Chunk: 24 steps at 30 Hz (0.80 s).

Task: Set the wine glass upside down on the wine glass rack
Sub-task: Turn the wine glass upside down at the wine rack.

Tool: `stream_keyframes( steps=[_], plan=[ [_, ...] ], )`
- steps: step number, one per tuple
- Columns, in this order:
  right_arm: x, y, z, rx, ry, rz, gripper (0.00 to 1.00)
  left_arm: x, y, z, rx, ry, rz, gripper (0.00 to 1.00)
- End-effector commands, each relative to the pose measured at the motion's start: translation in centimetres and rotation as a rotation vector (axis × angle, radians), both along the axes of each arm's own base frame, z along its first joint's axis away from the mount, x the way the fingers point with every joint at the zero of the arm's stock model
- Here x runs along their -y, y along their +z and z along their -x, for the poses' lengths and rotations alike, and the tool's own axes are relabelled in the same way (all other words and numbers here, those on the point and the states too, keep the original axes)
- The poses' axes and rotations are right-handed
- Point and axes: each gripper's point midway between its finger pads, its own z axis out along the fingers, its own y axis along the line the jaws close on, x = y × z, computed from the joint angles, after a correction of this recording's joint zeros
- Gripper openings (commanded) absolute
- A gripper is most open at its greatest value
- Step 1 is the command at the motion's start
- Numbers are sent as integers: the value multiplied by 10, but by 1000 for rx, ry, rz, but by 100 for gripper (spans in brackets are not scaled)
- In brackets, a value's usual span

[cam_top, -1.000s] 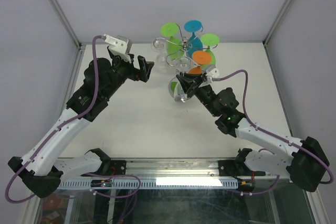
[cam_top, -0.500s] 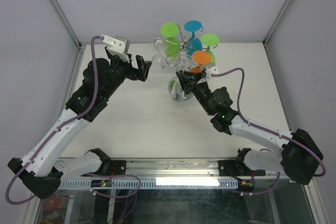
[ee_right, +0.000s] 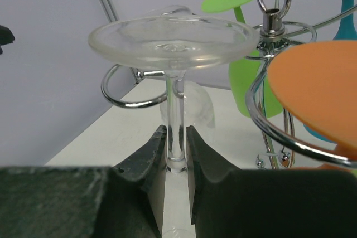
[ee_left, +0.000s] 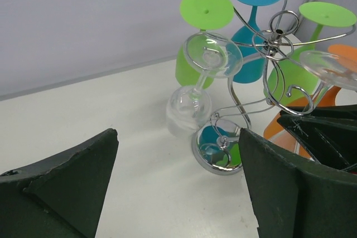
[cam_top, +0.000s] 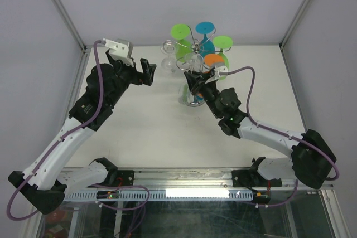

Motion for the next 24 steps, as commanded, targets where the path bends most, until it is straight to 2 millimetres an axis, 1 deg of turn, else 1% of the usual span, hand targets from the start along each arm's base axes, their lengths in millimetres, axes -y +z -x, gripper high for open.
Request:
stream_keyframes(
  steps=[1, 8, 12, 24],
  plan=[
    [3, 51, -6, 74, -35, -127, 0, -8, 18, 1, 57, 23, 44, 88],
    [-3, 46, -15, 52, -42, -119, 0, -10, 15, 1, 55, 29, 43, 88],
    [-7, 48, -18, 50, -37, -118, 0, -11, 14, 1, 53, 29, 41, 88],
    [-11, 46, -28, 10, -43, -102, 0, -10, 12, 1, 49, 25, 50, 89]
  ],
)
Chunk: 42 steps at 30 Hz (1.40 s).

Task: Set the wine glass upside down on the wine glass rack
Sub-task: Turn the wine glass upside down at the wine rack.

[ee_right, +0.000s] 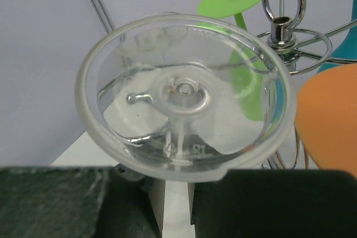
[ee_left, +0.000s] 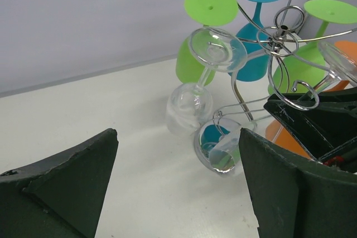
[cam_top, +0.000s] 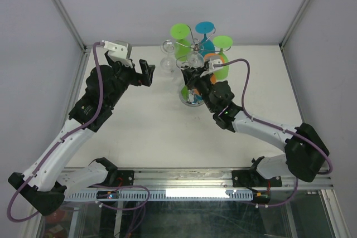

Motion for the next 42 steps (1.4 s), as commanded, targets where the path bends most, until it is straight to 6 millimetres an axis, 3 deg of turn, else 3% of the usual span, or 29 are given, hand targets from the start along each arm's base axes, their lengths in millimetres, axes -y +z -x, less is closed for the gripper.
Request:
stream_keyframes(
  steps=[1, 10, 27, 36, 42],
  plan=[
    [1, 42, -7, 44, -13, -92, 0, -6, 18, 2, 52, 13, 47, 89],
    [-8, 35, -14, -13, 10, -50, 0, -7, 16, 3, 49, 17, 44, 89],
    [-20, 23, -7, -21, 122, 20, 0, -4, 12, 2, 42, 1, 33, 89],
    [-10, 14, -6, -34, 107, 39, 0, 11, 24, 3, 86, -83, 1, 92],
    [0, 17, 7, -9, 116, 49, 0, 14, 34, 7, 133, -115, 18, 98]
  ],
)
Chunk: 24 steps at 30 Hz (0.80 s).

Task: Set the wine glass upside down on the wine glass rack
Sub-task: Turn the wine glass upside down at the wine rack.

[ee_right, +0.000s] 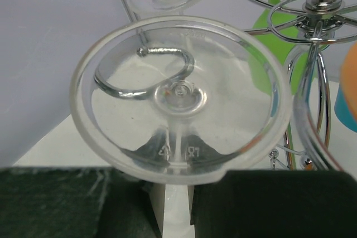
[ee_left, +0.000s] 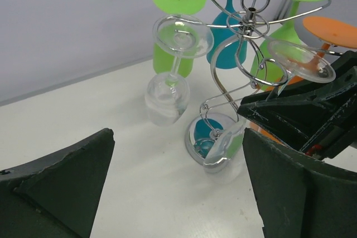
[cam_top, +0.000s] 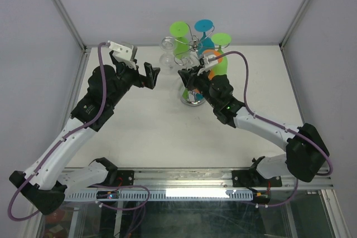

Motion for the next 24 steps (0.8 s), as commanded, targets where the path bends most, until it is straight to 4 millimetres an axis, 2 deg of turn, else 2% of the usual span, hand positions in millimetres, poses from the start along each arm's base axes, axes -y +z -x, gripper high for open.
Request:
stream_keyframes(
  steps=[1, 13, 24],
  plan=[
    [14, 33, 13, 76, 13, -49, 0, -1, 43, 8, 138, -34, 60, 99],
    [26, 36, 53, 79, 118, -33, 0, -16, 37, 34, 199, -42, 120, 99],
    [27, 36, 84, 52, 194, -29, 0, 6, 30, 53, 220, -204, 132, 99]
  ],
)
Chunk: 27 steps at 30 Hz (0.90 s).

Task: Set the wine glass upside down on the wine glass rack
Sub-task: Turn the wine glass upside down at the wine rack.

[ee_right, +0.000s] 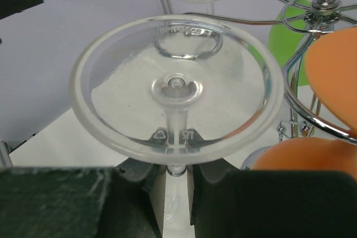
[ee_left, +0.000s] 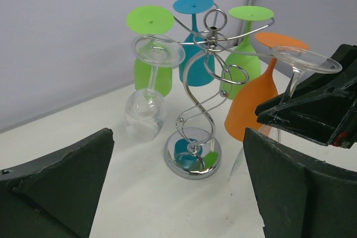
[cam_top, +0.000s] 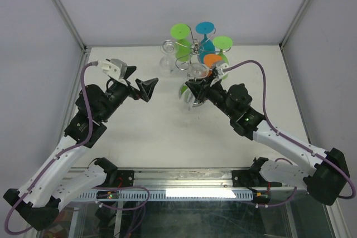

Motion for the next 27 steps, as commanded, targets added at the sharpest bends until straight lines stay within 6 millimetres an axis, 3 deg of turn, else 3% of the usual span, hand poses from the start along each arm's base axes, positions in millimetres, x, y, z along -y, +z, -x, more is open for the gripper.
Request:
stream_keyframes(
  steps=[1, 9, 18, 27],
  plan=[
    [-3, 24, 21, 36, 58, -59, 0, 12, 17, 13, 71, -104, 42, 99],
    [-21, 43, 44, 20, 150, -113, 0, 31, 7, 29, 78, -248, 32, 99],
    [-35, 79, 40, -19, 170, -217, 0, 51, -4, 52, 85, -418, 9, 97],
    [-46, 112, 44, -37, 229, -297, 0, 68, -10, 48, 47, -490, 21, 99]
  ],
)
